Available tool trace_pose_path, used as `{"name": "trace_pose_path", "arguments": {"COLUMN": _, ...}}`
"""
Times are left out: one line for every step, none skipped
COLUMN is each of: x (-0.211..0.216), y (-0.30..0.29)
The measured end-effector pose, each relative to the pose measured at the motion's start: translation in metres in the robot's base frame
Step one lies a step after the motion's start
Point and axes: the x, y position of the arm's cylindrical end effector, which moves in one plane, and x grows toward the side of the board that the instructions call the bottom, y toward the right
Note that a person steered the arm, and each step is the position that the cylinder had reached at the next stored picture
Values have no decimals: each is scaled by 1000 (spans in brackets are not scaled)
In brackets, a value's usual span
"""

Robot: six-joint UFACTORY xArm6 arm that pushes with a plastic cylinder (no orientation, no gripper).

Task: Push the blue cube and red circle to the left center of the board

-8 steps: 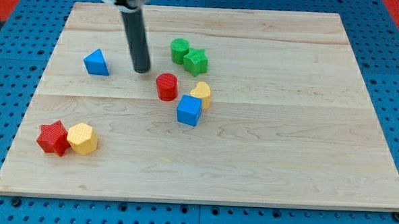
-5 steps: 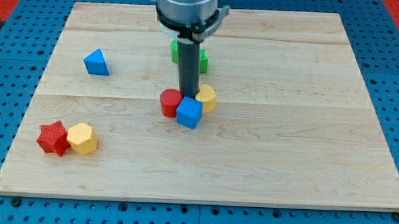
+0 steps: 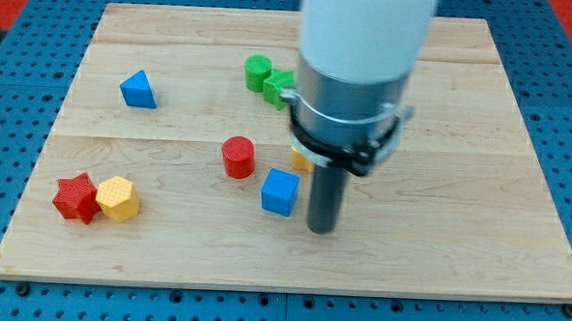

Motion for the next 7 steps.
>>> {"name": "trace_pose_path", "arguments": {"x": -35, "y": -47}}
{"name": "trace_pose_path", "arguments": {"x": -67, "y": -90}}
{"name": "trace_pose_path", "arguments": {"x": -96, "y": -114}}
{"name": "trace_pose_path", "arguments": {"x": -125, "y": -120}}
{"name": "trace_pose_path", "arguments": {"x": -150, "y": -120}}
{"name": "trace_pose_path", "arguments": {"x": -173, "y": -125}}
{"name": "trace_pose_path", "arguments": {"x": -187, "y": -148}}
